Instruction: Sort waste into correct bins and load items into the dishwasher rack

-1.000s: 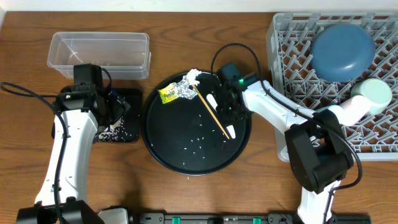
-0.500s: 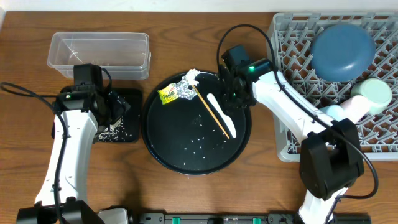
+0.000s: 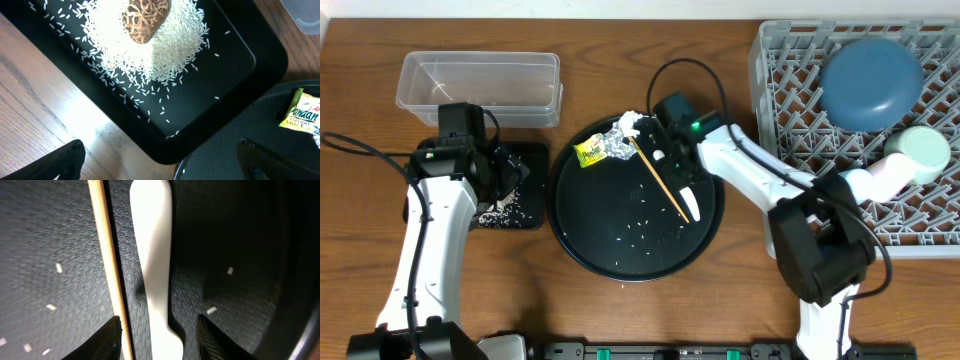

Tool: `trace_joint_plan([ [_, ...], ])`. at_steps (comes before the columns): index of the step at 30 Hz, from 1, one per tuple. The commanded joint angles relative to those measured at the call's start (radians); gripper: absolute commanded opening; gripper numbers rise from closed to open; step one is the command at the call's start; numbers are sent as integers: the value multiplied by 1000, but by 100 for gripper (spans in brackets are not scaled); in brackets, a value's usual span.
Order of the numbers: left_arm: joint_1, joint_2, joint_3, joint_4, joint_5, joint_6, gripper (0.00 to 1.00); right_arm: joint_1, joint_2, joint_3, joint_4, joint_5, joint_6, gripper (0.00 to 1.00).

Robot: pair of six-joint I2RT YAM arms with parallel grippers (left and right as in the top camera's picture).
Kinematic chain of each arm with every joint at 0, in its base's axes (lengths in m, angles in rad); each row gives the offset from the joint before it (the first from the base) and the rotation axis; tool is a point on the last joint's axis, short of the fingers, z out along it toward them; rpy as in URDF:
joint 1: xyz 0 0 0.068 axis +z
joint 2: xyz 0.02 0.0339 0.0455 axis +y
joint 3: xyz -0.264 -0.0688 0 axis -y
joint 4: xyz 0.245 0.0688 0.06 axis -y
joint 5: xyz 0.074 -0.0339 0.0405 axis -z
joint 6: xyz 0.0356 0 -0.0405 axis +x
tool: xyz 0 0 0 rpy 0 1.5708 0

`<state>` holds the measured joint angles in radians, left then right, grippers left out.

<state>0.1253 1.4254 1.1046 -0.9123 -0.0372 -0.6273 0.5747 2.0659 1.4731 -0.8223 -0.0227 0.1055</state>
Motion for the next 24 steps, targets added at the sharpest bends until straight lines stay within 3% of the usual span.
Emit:
trace_joint_plan([
  [1, 4, 3, 6, -2, -20, 10, 98, 29, 31, -8, 3, 77, 3, 43],
  [7, 4, 3, 6, -2, -20, 10, 98, 34, 64, -8, 3, 87, 2, 41],
  [11, 4, 3, 6, -2, -20, 10, 98, 34, 73, -8, 5, 87, 2, 30],
  [20, 4, 3, 6, -2, -20, 10, 98, 28, 74, -8, -5, 78, -25, 32],
  [24, 4, 3, 6, -2, -20, 10, 98, 28, 74, -8, -8, 78, -24, 14],
])
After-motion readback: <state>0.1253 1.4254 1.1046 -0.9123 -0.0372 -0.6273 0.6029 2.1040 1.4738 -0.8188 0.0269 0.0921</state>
